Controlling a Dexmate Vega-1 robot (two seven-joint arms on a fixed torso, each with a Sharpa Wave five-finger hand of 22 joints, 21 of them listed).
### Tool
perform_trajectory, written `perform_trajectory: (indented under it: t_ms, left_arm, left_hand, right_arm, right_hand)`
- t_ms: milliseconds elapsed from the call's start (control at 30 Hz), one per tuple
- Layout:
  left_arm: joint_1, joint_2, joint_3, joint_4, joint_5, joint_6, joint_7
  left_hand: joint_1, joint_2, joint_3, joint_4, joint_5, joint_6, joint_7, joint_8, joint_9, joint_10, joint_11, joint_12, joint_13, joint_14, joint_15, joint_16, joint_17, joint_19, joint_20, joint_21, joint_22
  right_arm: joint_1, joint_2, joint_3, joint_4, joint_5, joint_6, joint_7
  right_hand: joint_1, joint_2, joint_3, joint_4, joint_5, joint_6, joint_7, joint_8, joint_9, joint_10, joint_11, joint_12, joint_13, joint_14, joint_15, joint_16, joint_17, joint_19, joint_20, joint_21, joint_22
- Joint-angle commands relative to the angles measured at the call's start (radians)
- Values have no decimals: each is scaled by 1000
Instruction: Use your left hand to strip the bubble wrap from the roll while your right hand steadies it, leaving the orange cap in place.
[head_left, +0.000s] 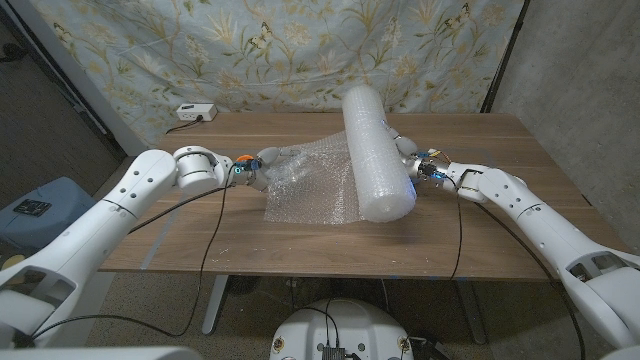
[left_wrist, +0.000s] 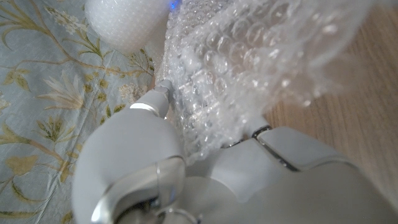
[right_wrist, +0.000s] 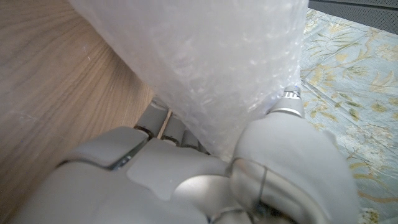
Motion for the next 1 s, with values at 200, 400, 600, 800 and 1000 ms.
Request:
perform_trajectory:
  t_ms: [200, 400, 600, 800, 1000]
  left_arm:
    - [5, 14, -3, 2, -21, 1, -6]
    - [7, 20, -6, 5, -25, 1, -8]
    - [10, 25, -9, 6, -29, 0, -12]
    - [7, 32, -8, 2, -29, 2, 3]
    - [14, 45, -17, -2, -44, 6, 9]
  left_hand:
    - [14, 0, -2, -2, 4, 24, 27, -6, 5, 27, -17, -8, 4, 7, -6, -3, 4, -8, 1, 10, 3]
    - [14, -1, -3, -2, 4, 26, 26, -7, 5, 30, -18, -10, 3, 9, -5, -3, 4, -8, 0, 13, 2]
    - [14, -1, -3, -2, 4, 25, 27, -8, 5, 29, -18, -12, 4, 7, -5, -4, 4, -10, 0, 15, 2]
    - [14, 0, -3, -2, 4, 26, 27, -9, 5, 30, -16, -14, 4, 7, -6, -6, 4, -11, 0, 18, 2]
    - [14, -1, -3, -2, 4, 27, 26, -10, 5, 31, -17, -15, 6, 9, -6, -5, 5, -11, -1, 21, 1]
  right_arm:
    - [5, -3, -6, 8, 16, -54, 1]
    - [17, 1, -10, 25, 17, -73, 3]
    - [27, 9, -12, 44, 12, -71, 15]
    - [30, 15, -10, 54, 10, -69, 21]
    - [24, 16, -3, 53, 11, -65, 19]
  right_hand:
    - [-26, 2, -16, 9, 15, -17, 4, -10, 1, -3, 11, -8, 4, -3, 7, 3, 0, 4, 7, -5, 3]
    - [-38, 5, -23, 17, 22, -27, 8, -17, -1, -10, 19, -14, 5, -7, 14, 3, -2, 6, 10, -6, 3]
    - [-50, 4, -30, 23, 28, -34, 11, -21, -4, -12, 20, -17, 6, -11, 17, 3, -5, 8, 14, -7, 3]
    - [-60, 4, -37, 30, 34, -40, 10, -26, -7, -17, 26, -23, 7, -15, 22, 2, -8, 7, 20, -9, 3]
    - [-76, 1, -48, 38, 42, -56, 14, -36, -12, -26, 36, -30, 8, -24, 30, 0, -12, 4, 26, -13, 3]
